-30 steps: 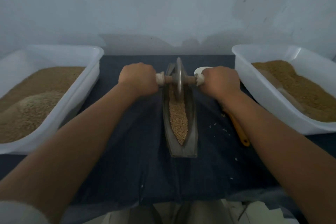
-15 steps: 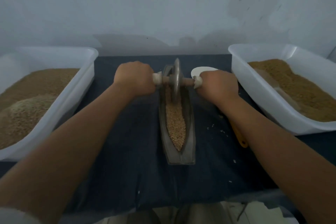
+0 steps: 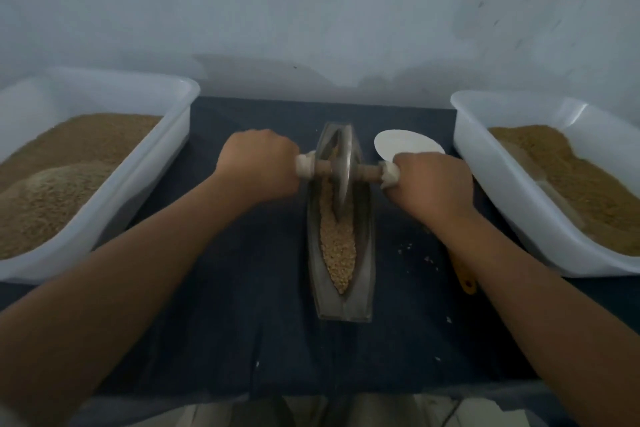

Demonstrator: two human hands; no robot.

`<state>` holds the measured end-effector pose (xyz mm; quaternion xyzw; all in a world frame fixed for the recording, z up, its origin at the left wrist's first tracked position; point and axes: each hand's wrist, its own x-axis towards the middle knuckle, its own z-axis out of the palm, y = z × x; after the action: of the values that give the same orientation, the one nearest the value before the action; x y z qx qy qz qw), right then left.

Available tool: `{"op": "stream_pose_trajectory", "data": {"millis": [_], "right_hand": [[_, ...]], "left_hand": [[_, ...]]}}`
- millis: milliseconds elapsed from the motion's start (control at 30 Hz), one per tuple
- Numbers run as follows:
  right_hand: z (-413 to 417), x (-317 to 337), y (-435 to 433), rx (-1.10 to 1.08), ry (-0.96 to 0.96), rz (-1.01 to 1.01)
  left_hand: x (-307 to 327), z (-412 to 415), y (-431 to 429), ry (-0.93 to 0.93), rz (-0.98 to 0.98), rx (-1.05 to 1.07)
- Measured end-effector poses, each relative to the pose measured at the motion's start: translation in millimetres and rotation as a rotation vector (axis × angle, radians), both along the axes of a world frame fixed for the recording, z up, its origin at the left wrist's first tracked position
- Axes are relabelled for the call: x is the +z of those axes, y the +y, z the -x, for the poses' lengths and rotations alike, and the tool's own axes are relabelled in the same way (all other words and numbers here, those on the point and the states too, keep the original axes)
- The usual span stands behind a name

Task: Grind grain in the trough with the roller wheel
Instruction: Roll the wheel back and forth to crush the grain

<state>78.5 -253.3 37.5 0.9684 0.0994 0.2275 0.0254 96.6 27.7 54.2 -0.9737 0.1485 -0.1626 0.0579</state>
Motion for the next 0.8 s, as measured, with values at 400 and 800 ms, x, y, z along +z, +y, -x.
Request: {"op": "stream_pose_trajectory", "data": {"millis": [400,800], "right_hand": [[65.5,-13.1,-8.8,0.053,-0.096,0.036],[11.4,14.4,2.4,-0.01,0.051,0.05]], "left_hand": [[-26.4,59.7,25.3,-0.183,0.077,-0.184],[-6.8,16.0,5.8,-0.038,0.023,-0.011]]}}
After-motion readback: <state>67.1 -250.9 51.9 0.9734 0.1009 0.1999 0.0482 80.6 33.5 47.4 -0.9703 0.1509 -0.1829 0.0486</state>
